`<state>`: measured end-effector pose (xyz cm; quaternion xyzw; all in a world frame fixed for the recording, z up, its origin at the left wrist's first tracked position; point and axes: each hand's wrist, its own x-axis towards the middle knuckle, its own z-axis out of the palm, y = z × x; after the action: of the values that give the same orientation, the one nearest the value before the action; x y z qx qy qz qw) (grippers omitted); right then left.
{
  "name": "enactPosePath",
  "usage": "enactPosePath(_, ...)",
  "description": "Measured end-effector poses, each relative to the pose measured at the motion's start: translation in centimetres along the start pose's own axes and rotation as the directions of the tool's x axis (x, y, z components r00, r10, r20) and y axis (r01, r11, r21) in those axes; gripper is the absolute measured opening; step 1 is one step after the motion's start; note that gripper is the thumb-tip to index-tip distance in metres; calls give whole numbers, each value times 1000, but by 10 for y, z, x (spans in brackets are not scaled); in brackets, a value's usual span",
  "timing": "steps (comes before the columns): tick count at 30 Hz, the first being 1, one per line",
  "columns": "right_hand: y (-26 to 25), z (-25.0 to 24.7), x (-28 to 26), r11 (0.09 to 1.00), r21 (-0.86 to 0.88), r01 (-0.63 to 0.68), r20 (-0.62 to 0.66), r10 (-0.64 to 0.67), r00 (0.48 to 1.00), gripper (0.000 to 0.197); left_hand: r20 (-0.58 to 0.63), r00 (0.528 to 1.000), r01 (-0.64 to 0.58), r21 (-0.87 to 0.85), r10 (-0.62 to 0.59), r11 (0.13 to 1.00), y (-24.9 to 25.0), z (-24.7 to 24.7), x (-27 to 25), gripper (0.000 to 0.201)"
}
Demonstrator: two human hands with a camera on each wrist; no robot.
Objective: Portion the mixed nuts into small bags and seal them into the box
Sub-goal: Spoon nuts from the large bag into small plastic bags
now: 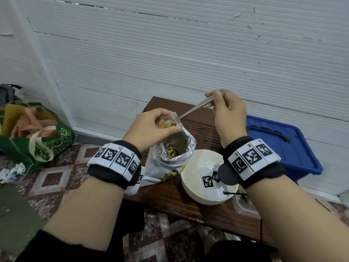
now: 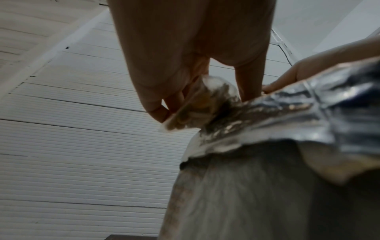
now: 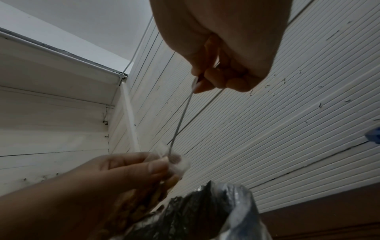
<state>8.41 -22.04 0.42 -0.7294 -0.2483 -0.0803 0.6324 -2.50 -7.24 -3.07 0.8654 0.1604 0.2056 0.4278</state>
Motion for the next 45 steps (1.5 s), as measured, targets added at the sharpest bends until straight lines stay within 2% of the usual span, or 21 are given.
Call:
enactPosePath(3, -4, -5, 0, 988, 95, 121, -43, -117, 992, 24, -39, 999, 13, 4, -13, 1000, -3, -1, 2, 38)
enactPosePath(5, -5, -11, 2, 980, 117, 162, -104, -150, 983, 23, -62, 998, 22, -8, -23, 1000, -4, -2, 2, 35)
enactPosePath(9, -3, -21, 5, 989, 79, 122, -265, -97, 959, 24, -73, 997, 32, -63, -37, 997, -4, -8, 3, 31)
enactPosePath(11, 2, -24, 4, 998, 12, 62, -291, -55, 955, 24, -94, 995, 32, -71, -39, 997, -6, -11, 3, 31)
enactPosePath(14, 12, -23, -3, 997, -76, -15, -255, -5, 967, 25, -119, 992, 29, -74, -38, 997, -6, -12, 3, 21)
enactPosePath(17, 19, -17, -15, 982, -182, -45, -150, 18, 989, 23, -139, 990, -11, -126, -7, 992, -1, -11, 2, 18)
enactPosePath(20, 28, -4, -32, 965, -261, -6, -39, -5, 999, 22, -152, 988, -57, -164, 32, 985, 4, -9, 0, 26)
enactPosePath(26, 55, 13, -54, 925, -375, 64, 137, -13, 990, 27, -169, 981, -126, -184, 95, 975, 12, -8, -3, 27)
enactPosePath(30, 59, 11, -51, 945, -328, -3, 115, 44, 992, 33, -178, 974, -175, -203, 139, 964, 20, -2, -6, 38)
enactPosePath(34, 38, -3, -43, 987, -154, -50, -6, 50, 999, 30, -110, 978, -196, -184, 178, 963, 30, 8, -9, 42)
enactPosePath(37, 14, -15, -36, 997, -1, -81, -18, 81, 997, 33, -98, 971, -233, -171, 218, 957, 35, 17, -10, 40)
enactPosePath(40, 2, -26, -30, 996, 0, -93, 36, 93, 995, 36, -99, 958, -284, -175, 270, 943, 40, 27, -11, 41)
enactPosePath(45, 5, -34, -26, 992, -35, -117, 51, 119, 992, 22, -99, 946, -323, -188, 309, 927, 44, 43, -13, 39)
